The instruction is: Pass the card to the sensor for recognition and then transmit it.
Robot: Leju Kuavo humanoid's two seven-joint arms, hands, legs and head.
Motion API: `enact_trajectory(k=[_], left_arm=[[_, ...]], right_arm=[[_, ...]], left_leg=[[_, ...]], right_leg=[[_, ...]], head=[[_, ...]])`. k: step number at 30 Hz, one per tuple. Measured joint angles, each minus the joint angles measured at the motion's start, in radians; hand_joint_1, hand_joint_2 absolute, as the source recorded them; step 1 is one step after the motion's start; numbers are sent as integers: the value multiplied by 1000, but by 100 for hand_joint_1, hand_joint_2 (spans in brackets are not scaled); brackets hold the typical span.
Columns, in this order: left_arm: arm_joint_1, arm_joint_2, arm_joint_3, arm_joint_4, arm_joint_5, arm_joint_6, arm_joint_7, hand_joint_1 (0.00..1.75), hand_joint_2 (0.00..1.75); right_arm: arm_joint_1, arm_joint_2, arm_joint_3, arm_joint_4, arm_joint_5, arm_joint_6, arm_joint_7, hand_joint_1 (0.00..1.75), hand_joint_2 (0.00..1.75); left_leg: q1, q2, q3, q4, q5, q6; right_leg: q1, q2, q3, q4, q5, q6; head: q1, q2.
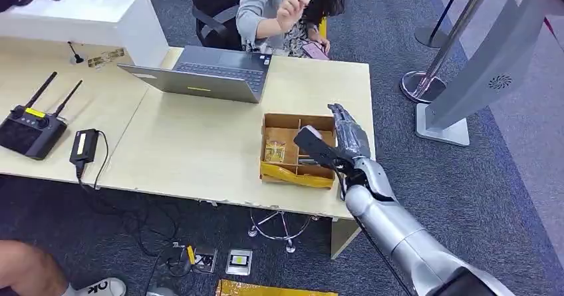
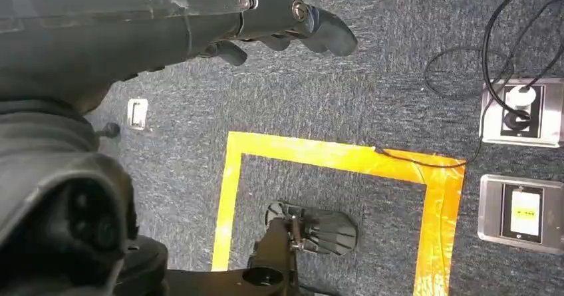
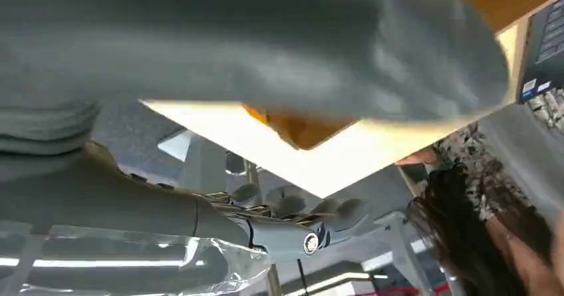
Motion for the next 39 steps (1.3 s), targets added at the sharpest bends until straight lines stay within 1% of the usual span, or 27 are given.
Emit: enact_trajectory(k=[6,9,12,18,22,27,31,35,39], left_arm=[[7,6,0,1,15,2,-9,0,0],[13,11,0,1,24,4,-12,0,0],[17,15,0,1,28,8,-16,0,0],[27,21,0,1,41,16,-28,0,0],[29,23,0,1,44,16,-29,0,0],[32,24,0,1,46,19,-35,0,0],[37,27,0,1,46,19,-42,0,0],[38,27,0,1,44,18,-42,0,0],[38,27,0,1,41,17,-42,0,0]], right_arm=[[13,-53,-2,-124,89,8,99,0,175],[40,-91,-5,-217,156,33,163,0,175],[77,-122,-11,-314,208,67,209,0,175],[146,-170,-10,-478,290,102,254,0,175],[173,-190,-10,-549,298,105,259,0,175],[194,-206,-8,-608,316,126,267,0,175],[238,-216,3,-656,342,161,301,0,175],[253,-224,16,-666,353,161,319,0,175],[265,-221,28,-652,384,134,321,0,175]], left_leg=[[0,0,0,0,0,0],[0,0,0,0,0,0],[0,0,0,0,0,0],[0,0,0,0,0,0],[0,0,0,0,0,0],[0,0,0,0,0,0],[0,0,0,0,0,0],[0,0,0,0,-1,-1],[0,0,-1,0,-1,-1]], right_leg=[[0,0,0,0,0,0],[0,0,0,0,0,0],[0,0,0,0,0,0],[0,1,0,0,0,0],[0,0,0,0,0,0],[0,0,0,0,0,0],[0,0,0,0,0,0],[0,0,0,0,0,0],[0,0,0,0,0,0]], head=[[0,0],[0,0],[0,0],[0,0],[0,0],[0,0],[0,0],[0,0],[0,0]])
